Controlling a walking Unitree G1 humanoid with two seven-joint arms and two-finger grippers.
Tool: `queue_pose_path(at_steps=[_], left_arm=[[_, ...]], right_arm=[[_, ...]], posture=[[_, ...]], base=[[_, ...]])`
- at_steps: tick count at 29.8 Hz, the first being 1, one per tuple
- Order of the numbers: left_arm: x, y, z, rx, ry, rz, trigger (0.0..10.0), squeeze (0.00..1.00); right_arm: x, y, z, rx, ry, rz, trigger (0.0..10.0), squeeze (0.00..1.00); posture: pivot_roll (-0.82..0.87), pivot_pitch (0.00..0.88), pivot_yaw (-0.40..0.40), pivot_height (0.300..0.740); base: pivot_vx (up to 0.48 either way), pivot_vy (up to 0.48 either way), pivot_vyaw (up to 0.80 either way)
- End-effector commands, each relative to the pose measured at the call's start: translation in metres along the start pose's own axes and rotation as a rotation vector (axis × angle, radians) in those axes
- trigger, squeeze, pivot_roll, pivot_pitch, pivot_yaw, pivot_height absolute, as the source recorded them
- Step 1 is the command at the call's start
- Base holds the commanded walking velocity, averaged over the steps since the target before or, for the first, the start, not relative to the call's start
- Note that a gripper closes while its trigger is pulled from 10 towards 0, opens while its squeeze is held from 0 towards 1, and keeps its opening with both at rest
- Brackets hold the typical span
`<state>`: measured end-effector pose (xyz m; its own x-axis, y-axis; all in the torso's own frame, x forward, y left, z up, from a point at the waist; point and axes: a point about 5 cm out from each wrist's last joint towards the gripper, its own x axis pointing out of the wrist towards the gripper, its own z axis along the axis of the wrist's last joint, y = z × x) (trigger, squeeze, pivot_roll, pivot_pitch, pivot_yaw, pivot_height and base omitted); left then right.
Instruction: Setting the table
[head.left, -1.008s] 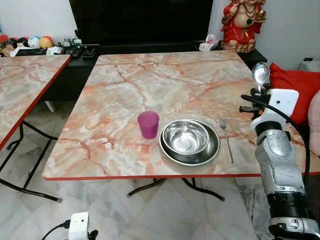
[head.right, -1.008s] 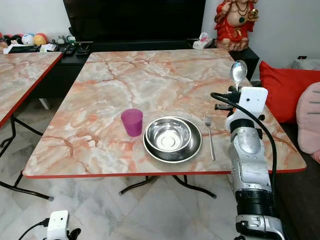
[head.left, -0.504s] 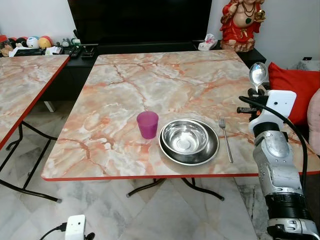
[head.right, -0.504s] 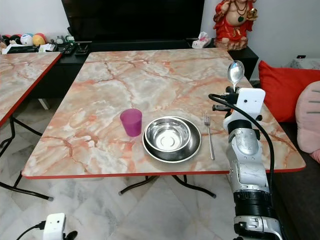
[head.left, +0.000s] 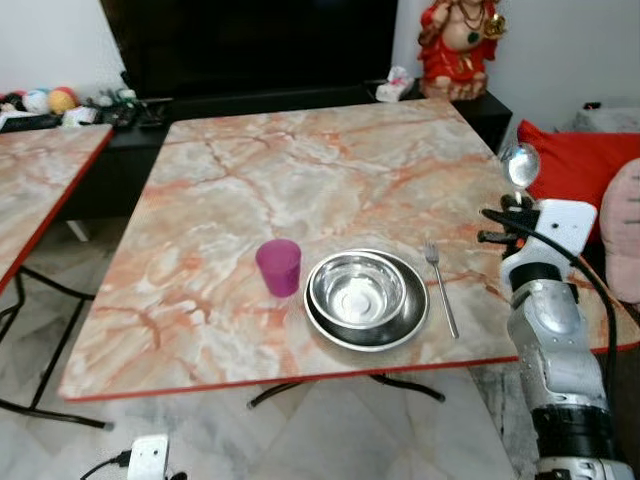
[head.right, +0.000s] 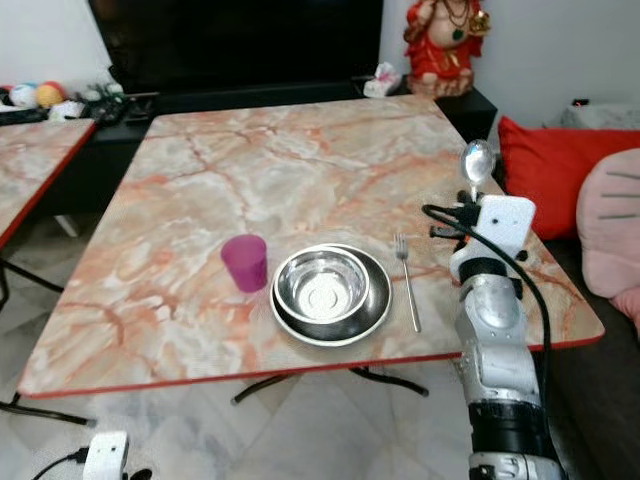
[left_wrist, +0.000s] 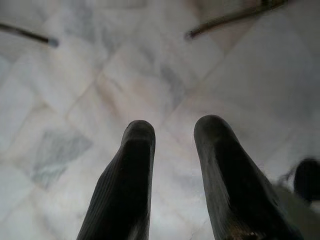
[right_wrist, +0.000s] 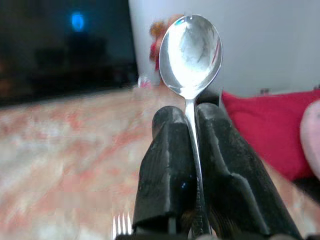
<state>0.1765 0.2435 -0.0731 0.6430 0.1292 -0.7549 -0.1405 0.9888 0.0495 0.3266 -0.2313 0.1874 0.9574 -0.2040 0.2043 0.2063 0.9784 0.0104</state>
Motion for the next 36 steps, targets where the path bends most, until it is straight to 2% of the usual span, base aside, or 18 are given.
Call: queue_pose_path(at_steps=[1,2,4,5,6,8,9,10,11,13,14,16,19,24,29,31,33,36], left_arm=[[-0.001,0.008,0.002,-0.039,-0.013,0.039,10.0,0.0],[-0.001,0.01,0.002,-0.048,-0.014,0.047,10.0,0.0],[0.0,0.013,0.008,-0.092,-0.029,0.057,10.0,0.0],[0.0,0.013,0.01,-0.091,-0.037,0.058,10.0,0.0],[0.001,0.015,0.016,-0.147,-0.056,0.076,10.0,0.0],[0.002,0.016,0.02,-0.224,-0.068,0.096,10.0,0.0],[0.003,0.017,0.028,-0.258,-0.108,0.096,10.0,0.0],[0.004,0.015,0.032,-0.22,-0.114,0.078,10.0,0.0],[0.005,0.012,0.037,-0.209,-0.136,0.05,10.0,0.0],[0.007,0.004,0.037,-0.216,-0.122,0.026,10.0,0.0],[0.009,-0.01,0.032,-0.083,-0.071,0.004,10.0,0.0],[0.01,-0.021,0.034,0.03,-0.075,-0.039,10.0,0.0],[0.012,-0.02,0.047,-0.059,-0.127,-0.012,10.0,0.0],[0.011,-0.018,0.046,-0.013,-0.111,-0.013,10.0,0.0],[0.011,-0.017,0.041,-0.017,-0.098,-0.008,10.0,0.0],[0.011,-0.017,0.041,-0.011,-0.095,-0.009,10.0,0.0],[0.011,-0.017,0.042,-0.012,-0.098,-0.013,10.0,0.0],[0.011,-0.017,0.04,-0.012,-0.096,-0.018,10.0,0.0]], right_arm=[[-0.004,-0.004,0.002,0.02,-0.02,-0.03,10.0,0.0],[-0.005,-0.002,-0.002,0.033,-0.012,-0.029,10.0,0.0],[-0.002,0.001,0.008,0.011,-0.032,-0.063,10.0,0.0],[-0.001,0.003,0.015,0.054,-0.054,-0.061,10.0,0.0],[-0.003,0.006,0.019,0.093,-0.056,-0.036,10.0,0.0],[-0.006,0.008,0.014,0.072,-0.029,-0.017,10.0,0.0],[0.002,0.009,0.02,0.074,0.0,-0.055,10.0,0.0],[0.005,0.013,0.036,-0.014,-0.071,-0.008,10.0,0.0],[0.003,0.016,0.044,-0.014,-0.112,0.023,10.0,0.0],[-0.002,0.013,0.039,-0.009,-0.104,0.033,10.0,0.0],[-0.005,0.008,0.017,-0.084,-0.038,0.053,10.0,0.0],[-0.006,0.004,0.006,-0.113,0.005,0.049,10.0,0.0],[-0.005,-0.004,0.004,-0.083,0.021,0.004,10.0,0.0],[0.0,-0.017,-0.013,-0.098,0.117,-0.06,10.0,0.0],[0.012,-0.021,-0.029,-0.069,0.218,-0.025,10.0,0.0],[0.021,-0.018,-0.031,-0.011,0.256,0.027,10.0,0.0],[0.03,-0.016,-0.033,-0.05,0.3,0.08,10.0,0.0],[0.034,-0.015,-0.036,-0.046,0.332,0.111,10.0,0.0]], posture=[[0.01,0.0,0.052,0.74],[0.03,0.0,0.043,0.74],[0.01,0.0,0.068,0.74],[-0.03,0.0,0.059,0.74],[-0.03,0.0,0.057,0.74],[-0.02,0.0,0.06,0.74],[-0.01,0.0,0.061,0.74],[-0.02,0.0,0.074,0.74],[-0.03,0.0,0.06,0.74],[-0.05,0.0,0.062,0.74],[-0.02,0.0,0.079,0.74],[-0.01,0.0,0.07,0.74],[-0.04,0.0,0.074,0.74],[-0.03,0.0,0.075,0.74],[-0.02,0.0,0.067,0.74],[-0.01,0.0,0.069,0.74],[0.0,0.0,0.062,0.74],[0.01,0.0,0.052,0.74]], base=[[0.0,0.0,0.0],[0.0,0.0,0.0],[0.0,0.0,0.0],[0.0,0.0,0.0],[0.0,0.0,0.0],[0.0,0.0,0.0],[0.0,0.0,0.0],[0.0,0.0,0.0],[0.0,0.0,0.0],[0.0,0.0,0.0],[0.0,0.0,0.0],[0.0,0.0,0.0],[0.0,0.0,0.0],[0.0,0.0,0.0],[0.0,0.0,0.0],[0.0,0.0,0.0],[0.0,0.0,0.0],[0.0,0.0,0.0]])
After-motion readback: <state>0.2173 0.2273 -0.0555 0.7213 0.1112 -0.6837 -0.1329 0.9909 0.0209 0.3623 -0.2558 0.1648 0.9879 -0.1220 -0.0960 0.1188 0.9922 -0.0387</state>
